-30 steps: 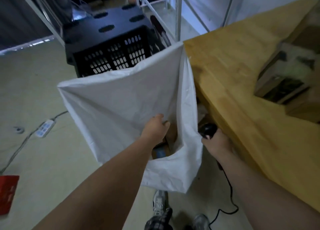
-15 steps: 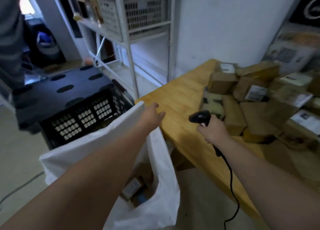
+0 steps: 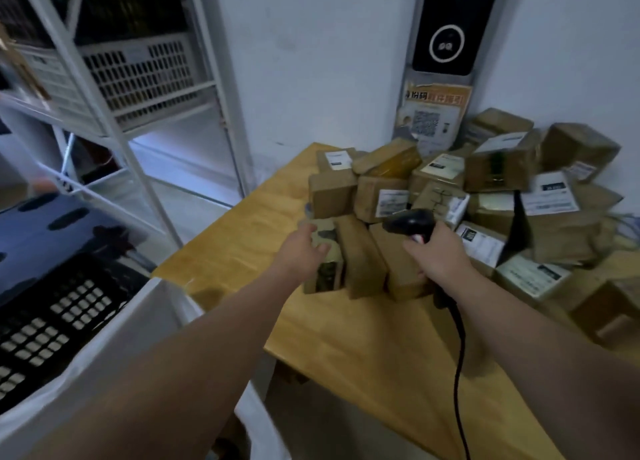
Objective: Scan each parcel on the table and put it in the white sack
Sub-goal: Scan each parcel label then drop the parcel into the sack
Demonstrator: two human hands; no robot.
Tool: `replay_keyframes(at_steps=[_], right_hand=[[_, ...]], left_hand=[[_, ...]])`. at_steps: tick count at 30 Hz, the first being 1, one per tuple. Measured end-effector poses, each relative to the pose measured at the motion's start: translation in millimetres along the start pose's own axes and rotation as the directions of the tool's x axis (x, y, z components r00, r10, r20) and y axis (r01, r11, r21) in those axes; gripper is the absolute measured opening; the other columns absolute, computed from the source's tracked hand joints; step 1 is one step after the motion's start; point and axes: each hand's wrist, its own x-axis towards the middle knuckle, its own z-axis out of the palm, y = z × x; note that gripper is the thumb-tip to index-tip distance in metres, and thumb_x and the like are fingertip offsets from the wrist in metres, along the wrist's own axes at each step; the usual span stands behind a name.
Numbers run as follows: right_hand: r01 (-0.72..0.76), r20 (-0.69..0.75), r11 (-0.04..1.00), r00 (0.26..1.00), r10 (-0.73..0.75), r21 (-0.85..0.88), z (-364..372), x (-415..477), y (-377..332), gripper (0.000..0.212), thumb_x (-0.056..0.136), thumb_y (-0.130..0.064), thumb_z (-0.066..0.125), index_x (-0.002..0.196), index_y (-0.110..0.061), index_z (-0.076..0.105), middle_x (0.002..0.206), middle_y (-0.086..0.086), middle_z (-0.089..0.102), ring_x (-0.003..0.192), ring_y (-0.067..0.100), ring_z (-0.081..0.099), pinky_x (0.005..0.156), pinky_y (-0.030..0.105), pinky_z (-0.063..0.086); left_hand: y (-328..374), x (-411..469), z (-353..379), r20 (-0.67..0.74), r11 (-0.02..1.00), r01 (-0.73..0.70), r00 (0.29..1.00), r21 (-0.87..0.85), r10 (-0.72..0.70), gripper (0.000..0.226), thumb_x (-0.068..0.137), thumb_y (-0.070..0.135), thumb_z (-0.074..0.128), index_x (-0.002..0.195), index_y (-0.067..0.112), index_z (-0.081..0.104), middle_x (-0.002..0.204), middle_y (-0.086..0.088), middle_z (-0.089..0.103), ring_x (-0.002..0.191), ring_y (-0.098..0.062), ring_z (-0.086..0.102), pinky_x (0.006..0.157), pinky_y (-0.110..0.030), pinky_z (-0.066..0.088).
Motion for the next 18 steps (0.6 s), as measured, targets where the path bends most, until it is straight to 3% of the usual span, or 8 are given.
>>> replay_keyframes(at_steps=[5, 9, 14, 18], right_hand=[[0.020, 0.071, 0.996, 0.997, -0.026, 0.088, -13.3, 50.3, 4.0, 0.023, 0.089, -0.024, 0.062, 0.106, -0.012, 0.053, 0.091, 0.011, 0.063, 0.072, 0.027, 0.067, 0.063, 0.040, 0.060], [-0.009, 0.185, 0.986, 0.982, -0.023, 0.168, 8.4, 72.5, 6.2, 0.025, 0.090, -0.021, 0.063, 0.112, -0.016, 0.051, 0.091, 0.008, 0.063, 0.061, 0.021, 0.064, 0.053, 0.031, 0.053], [-0.086, 0.273, 0.985, 0.961, 0.044, 0.147, 50.1, 93.1, 10.4, 0.028, 0.089, -0.020, 0.065, 0.111, -0.020, 0.048, 0.092, 0.004, 0.061, 0.066, 0.020, 0.065, 0.054, 0.028, 0.054], [-0.157, 0.280, 0.985, 0.951, 0.130, 0.075, 75.5, 102.9, 17.6, 0.029, 0.090, -0.021, 0.065, 0.111, -0.022, 0.045, 0.091, 0.005, 0.061, 0.072, 0.019, 0.065, 0.054, 0.028, 0.051]], left_hand=[[29.3, 42.4, 32.4, -0.019, 1.000, 0.023, 1.000, 0.016, -0.022, 0.057, 0.095, 0.039, 0.055, 0.143, 0.014, 0.038, 0.140, -0.013, 0.043, 0.121, -0.026, 0.050, 0.090, -0.032, 0.043], [16.9, 59.1, 44.6, -0.080, 0.971, 0.133, 0.990, 0.199, -0.120, 0.070, 0.091, 0.048, 0.057, 0.146, 0.014, 0.031, 0.146, -0.014, 0.031, 0.133, -0.033, 0.033, 0.108, -0.042, 0.034], [-9.4, 85.8, 60.0, -0.064, 0.874, 0.353, 0.934, 0.334, -0.353, 0.096, 0.082, 0.068, 0.054, 0.152, 0.019, 0.011, 0.151, -0.019, 0.017, 0.138, -0.039, 0.020, 0.109, -0.047, 0.029], [-15.7, 110.3, 76.0, 0.000, 0.831, 0.383, 0.908, 0.403, -0.419, 0.102, 0.078, 0.074, 0.055, 0.152, 0.022, 0.008, 0.149, -0.019, 0.017, 0.137, -0.039, 0.021, 0.106, -0.048, 0.032]])
